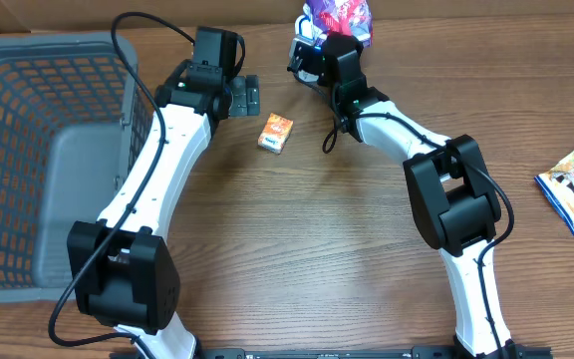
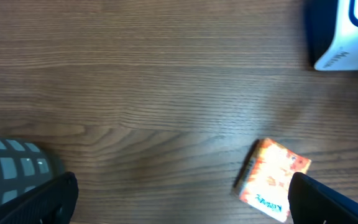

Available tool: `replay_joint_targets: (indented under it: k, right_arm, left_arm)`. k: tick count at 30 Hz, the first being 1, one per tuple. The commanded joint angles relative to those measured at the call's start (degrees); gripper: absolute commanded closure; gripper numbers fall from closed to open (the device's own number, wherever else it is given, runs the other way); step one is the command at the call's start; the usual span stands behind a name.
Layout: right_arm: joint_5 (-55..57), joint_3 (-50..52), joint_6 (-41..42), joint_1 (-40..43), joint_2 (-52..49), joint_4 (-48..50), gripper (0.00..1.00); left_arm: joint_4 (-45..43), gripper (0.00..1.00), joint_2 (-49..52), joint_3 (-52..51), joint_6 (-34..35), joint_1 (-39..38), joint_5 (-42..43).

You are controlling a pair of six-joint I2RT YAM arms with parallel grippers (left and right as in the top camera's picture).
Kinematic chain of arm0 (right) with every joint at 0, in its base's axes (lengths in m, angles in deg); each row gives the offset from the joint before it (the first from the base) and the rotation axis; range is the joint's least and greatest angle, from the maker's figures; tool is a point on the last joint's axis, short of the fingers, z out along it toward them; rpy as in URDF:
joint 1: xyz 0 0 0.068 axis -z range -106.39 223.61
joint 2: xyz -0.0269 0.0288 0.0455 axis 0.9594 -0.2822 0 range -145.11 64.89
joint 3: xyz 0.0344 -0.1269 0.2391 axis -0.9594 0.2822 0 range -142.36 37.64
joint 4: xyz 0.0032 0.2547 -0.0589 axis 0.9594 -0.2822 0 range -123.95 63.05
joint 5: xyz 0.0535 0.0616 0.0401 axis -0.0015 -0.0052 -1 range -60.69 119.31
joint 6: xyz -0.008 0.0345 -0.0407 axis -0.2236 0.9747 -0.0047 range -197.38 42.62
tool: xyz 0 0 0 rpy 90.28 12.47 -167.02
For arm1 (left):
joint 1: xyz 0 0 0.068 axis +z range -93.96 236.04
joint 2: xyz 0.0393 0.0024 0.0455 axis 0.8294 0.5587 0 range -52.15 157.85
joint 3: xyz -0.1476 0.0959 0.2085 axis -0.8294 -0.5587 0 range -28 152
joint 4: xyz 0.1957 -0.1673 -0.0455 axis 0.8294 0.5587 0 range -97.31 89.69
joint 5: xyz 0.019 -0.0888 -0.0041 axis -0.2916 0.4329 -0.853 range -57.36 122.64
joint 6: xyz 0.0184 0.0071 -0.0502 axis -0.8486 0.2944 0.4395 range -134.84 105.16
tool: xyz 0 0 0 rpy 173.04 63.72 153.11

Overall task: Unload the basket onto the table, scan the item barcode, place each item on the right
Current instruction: 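Hold the pouch's barcode against the scanner window, turning it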

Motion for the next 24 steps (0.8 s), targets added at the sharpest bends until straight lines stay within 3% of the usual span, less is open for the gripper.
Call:
replay_joint_targets:
  k: [1, 24]
  right_arm:
    - [-3.13, 1.55, 1.44, -2.25, -0.85, -4.7, 0.96]
    - [0.66, 1.55, 4.63, -3.65, 0.09, -11.15, 0.96]
  left_arm:
    - [-0.31, 0.0, -1.29, 1.53, -0.63, 1.11, -1.01]
    - [-0.28, 0.0, -1.29, 1.53, -0.61, 2.69, -0.98]
